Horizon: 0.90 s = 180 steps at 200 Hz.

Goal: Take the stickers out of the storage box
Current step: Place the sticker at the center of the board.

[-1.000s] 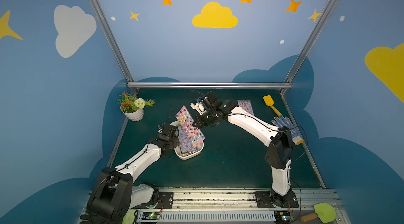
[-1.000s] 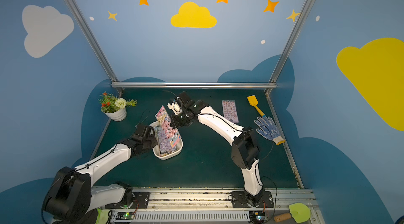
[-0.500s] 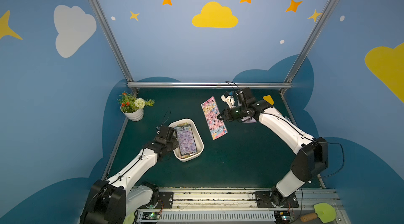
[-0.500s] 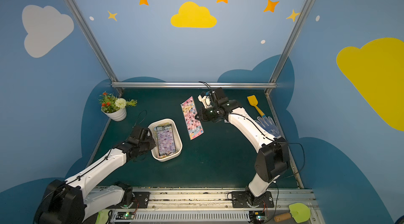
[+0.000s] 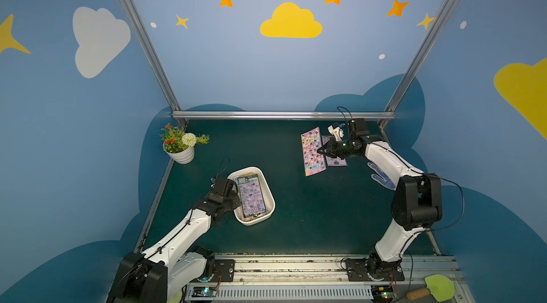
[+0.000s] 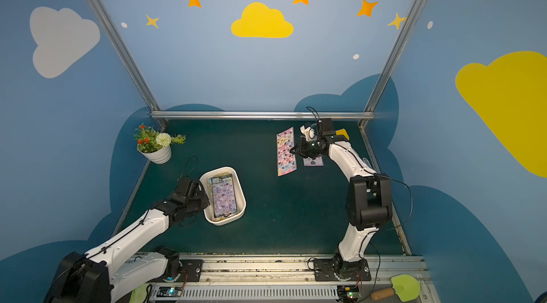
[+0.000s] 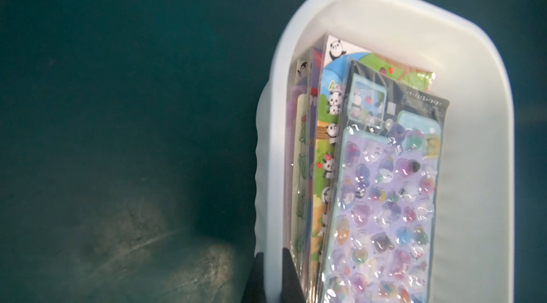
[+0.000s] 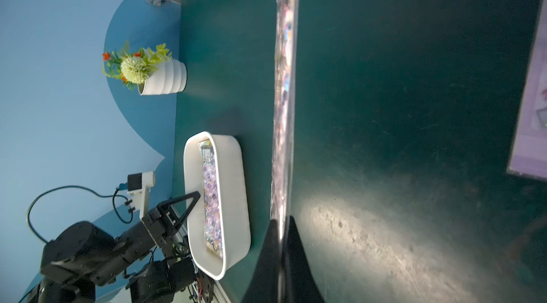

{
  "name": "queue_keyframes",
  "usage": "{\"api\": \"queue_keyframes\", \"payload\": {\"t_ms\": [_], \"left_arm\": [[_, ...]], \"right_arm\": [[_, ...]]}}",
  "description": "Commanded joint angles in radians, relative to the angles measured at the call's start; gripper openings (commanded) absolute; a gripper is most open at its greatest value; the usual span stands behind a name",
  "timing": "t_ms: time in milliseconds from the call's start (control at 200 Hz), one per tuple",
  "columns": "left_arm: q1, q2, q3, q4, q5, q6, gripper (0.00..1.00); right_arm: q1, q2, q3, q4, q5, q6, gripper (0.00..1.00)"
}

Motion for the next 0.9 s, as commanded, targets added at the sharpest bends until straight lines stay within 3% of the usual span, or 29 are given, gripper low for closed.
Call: {"api": "queue_keyframes", "payload": {"t_ms": [0,571,896], "left_arm": [[-0.007,-0.031,0.004,0.058,0.024,-0.004,0.03],[-0.030,-0.033,0.001,0.063,0.010,-0.009,0.04],[-0.029,0.008,0.023,0.065,0.015,-0.008,0.03]], "right_arm": [[-0.021,0.083,0.080,-0.020,-0.038,-0.011,0.00],[-0.081,0.462,0.425,-0.174,-0.090,-0.101,0.00],[-0.105,0.550,0.475,-0.168,-0.079,-0.090,0.00]]}}
